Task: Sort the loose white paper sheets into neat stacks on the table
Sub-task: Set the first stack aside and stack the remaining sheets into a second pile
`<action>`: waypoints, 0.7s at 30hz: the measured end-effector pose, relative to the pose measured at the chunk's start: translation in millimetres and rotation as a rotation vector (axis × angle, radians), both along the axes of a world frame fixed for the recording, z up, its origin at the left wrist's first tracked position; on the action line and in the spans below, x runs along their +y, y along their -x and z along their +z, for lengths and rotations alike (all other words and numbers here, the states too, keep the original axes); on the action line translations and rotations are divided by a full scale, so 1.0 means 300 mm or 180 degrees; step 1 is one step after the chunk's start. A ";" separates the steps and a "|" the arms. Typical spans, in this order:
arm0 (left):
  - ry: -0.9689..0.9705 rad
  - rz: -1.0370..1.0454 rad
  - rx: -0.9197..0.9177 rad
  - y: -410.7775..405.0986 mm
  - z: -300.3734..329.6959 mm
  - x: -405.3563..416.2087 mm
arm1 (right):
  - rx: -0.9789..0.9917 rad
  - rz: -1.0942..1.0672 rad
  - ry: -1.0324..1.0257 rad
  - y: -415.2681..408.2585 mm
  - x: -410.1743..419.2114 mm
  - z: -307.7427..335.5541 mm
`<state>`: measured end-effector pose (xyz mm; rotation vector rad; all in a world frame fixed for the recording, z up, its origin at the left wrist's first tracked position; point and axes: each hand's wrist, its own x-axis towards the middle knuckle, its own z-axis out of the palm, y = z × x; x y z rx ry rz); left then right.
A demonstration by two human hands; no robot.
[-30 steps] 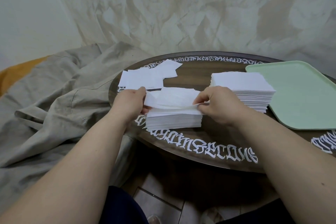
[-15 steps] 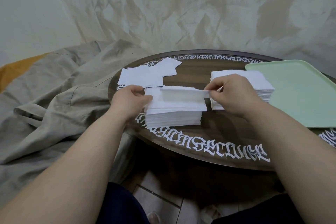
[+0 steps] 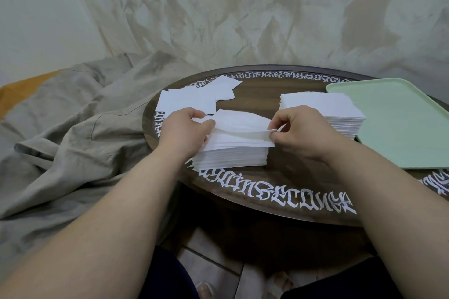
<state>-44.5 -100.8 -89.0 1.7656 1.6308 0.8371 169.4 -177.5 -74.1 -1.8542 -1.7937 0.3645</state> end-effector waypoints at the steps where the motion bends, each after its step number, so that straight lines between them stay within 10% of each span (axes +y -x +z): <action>1: -0.0059 0.0035 0.0140 -0.001 -0.002 0.004 | 0.0019 0.0010 -0.0016 0.001 0.000 -0.001; 21: -0.0807 -0.0623 0.0339 0.113 0.017 -0.035 | -0.0780 0.0217 -0.0553 0.071 0.001 -0.005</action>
